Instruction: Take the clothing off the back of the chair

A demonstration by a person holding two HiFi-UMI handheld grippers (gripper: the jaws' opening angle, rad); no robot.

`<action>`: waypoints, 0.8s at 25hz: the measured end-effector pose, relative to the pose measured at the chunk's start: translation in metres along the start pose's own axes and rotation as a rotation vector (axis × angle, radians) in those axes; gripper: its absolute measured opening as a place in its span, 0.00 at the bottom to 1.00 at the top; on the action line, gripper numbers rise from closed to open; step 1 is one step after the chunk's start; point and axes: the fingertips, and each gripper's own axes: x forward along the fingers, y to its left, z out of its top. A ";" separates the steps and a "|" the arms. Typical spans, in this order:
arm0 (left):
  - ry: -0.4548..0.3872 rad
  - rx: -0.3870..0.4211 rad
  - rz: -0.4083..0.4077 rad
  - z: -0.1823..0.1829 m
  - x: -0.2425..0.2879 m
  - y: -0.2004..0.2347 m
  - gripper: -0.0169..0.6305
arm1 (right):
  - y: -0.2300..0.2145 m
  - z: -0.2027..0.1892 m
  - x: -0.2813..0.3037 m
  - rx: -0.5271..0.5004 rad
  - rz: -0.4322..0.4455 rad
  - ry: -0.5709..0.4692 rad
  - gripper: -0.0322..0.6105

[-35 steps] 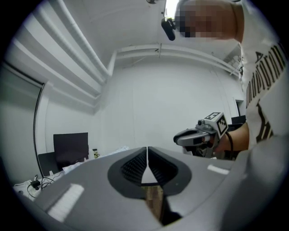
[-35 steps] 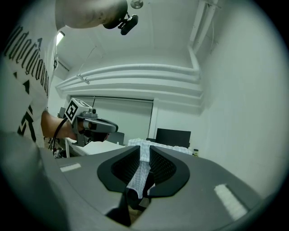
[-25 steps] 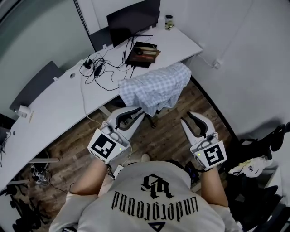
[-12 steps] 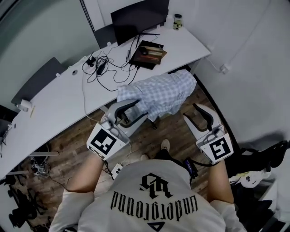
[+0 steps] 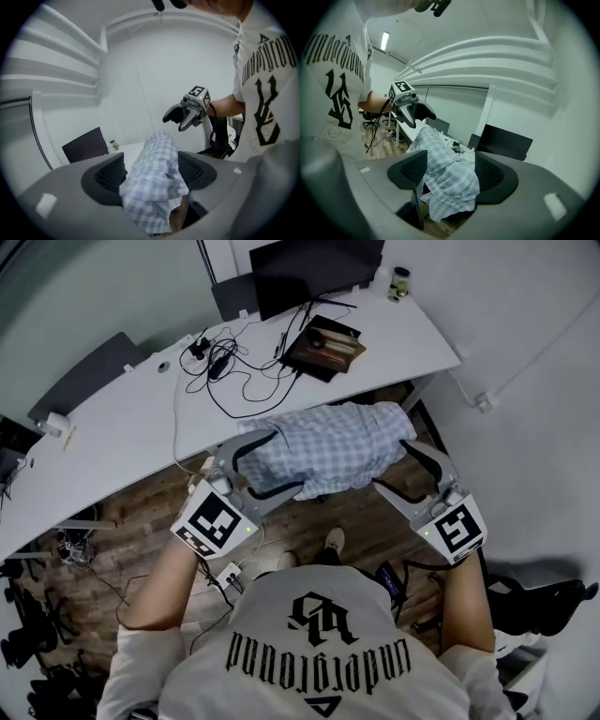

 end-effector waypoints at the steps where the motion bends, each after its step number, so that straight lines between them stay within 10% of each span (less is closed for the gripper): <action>1: 0.028 0.006 -0.003 -0.004 0.004 0.001 0.64 | -0.004 -0.004 0.004 -0.003 0.018 0.009 0.51; 20: 0.325 -0.022 -0.005 -0.066 0.036 0.008 0.71 | -0.021 -0.050 0.063 -0.148 0.165 0.113 0.61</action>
